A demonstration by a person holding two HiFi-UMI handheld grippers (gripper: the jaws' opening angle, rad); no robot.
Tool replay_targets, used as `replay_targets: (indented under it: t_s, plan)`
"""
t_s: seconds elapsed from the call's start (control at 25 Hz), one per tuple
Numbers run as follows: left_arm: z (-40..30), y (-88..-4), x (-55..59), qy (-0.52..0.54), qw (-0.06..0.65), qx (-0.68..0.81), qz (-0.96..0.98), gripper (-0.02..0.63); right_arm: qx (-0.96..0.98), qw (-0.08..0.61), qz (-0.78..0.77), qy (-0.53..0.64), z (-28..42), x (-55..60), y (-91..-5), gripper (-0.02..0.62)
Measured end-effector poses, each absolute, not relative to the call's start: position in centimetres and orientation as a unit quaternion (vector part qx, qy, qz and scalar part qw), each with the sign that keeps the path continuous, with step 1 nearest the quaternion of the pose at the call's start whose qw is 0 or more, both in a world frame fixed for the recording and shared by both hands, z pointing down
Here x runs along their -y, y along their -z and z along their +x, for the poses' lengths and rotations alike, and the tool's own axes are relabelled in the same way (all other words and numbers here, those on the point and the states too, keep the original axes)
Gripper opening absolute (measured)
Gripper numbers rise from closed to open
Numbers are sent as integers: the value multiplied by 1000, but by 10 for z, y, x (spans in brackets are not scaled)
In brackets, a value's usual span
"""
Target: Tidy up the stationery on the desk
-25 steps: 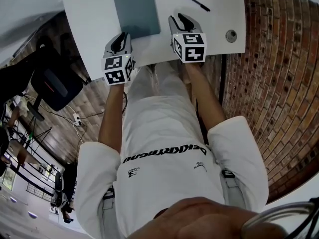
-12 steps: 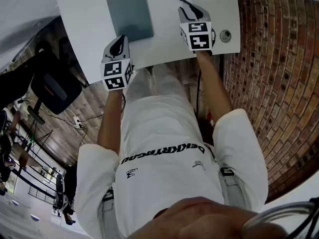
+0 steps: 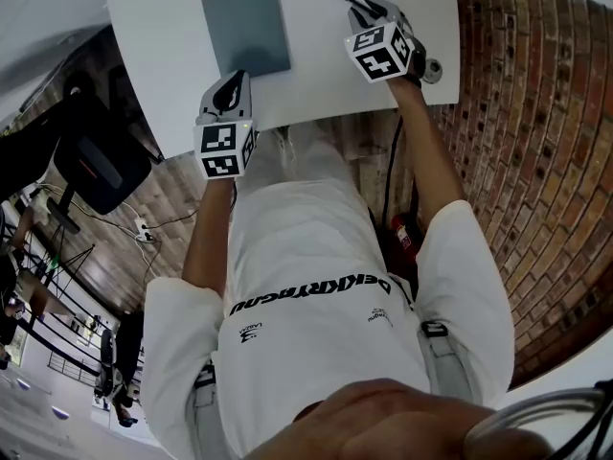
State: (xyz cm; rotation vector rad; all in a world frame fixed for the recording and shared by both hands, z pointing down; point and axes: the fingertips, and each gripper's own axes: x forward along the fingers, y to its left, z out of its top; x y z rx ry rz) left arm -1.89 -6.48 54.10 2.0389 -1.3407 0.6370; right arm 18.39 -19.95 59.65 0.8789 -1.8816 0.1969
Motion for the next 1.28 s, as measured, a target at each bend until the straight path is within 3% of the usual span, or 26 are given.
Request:
replay_targets:
  t_s: [0.88,1.28]
  plan:
    - [-7,-540,53,-203,352,495,768,-3,769,571,252,-139,177,202,-632,44]
    - [-13,-538,49,-203,350,499,766,-2,779,403,333,-346,160,203,-612,44]
